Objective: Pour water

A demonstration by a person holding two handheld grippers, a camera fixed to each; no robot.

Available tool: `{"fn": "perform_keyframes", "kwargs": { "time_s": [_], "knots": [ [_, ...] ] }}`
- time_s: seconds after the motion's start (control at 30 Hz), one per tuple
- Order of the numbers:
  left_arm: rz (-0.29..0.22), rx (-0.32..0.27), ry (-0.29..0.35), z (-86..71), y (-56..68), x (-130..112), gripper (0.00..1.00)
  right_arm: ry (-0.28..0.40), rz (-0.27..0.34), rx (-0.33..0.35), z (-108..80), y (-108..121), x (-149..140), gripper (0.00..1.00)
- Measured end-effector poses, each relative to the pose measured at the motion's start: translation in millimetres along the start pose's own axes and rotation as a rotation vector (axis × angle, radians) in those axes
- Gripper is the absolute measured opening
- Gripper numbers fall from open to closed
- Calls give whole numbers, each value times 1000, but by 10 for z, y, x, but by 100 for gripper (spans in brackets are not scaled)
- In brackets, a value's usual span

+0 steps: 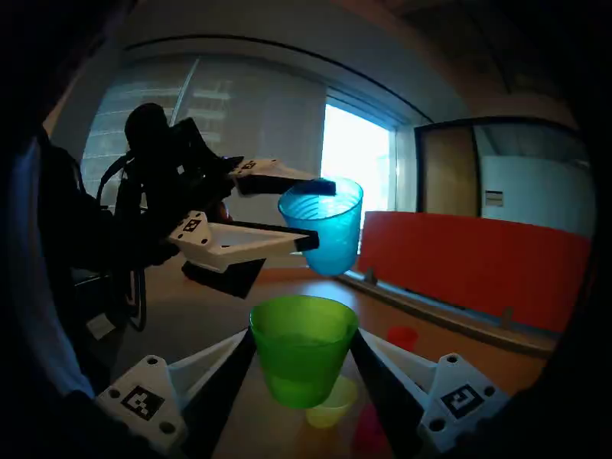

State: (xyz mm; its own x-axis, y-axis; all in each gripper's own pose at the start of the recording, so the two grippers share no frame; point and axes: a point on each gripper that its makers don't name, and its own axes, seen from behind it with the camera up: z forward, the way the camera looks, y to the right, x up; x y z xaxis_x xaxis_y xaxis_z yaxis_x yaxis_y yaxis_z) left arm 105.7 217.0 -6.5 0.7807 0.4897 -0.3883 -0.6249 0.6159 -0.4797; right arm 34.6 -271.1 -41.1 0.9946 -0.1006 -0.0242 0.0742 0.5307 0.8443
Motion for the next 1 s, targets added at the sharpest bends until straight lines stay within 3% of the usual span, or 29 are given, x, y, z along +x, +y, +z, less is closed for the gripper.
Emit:
{"fn": "perform_keyframes", "kwargs": {
  "time_s": [0.47, 0.67, 0.77, 1.0],
  "knots": [
    [-311, 1, -19, -54, -8, -230, 86, 0, -1, -12, -26, 24, 17, 90],
    [-504, -17, -46, -41, 8, -366, 86, 6, -1, -14, -21, 24, 62, 90],
    [-568, -17, -43, -40, -33, -393, 86, 7, -4, -13, -15, 13, 72, 90],
    [-566, -5, -53, -83, -84, -459, 86, 7, -6, -13, -22, 15, 80, 89]
  ]
}}
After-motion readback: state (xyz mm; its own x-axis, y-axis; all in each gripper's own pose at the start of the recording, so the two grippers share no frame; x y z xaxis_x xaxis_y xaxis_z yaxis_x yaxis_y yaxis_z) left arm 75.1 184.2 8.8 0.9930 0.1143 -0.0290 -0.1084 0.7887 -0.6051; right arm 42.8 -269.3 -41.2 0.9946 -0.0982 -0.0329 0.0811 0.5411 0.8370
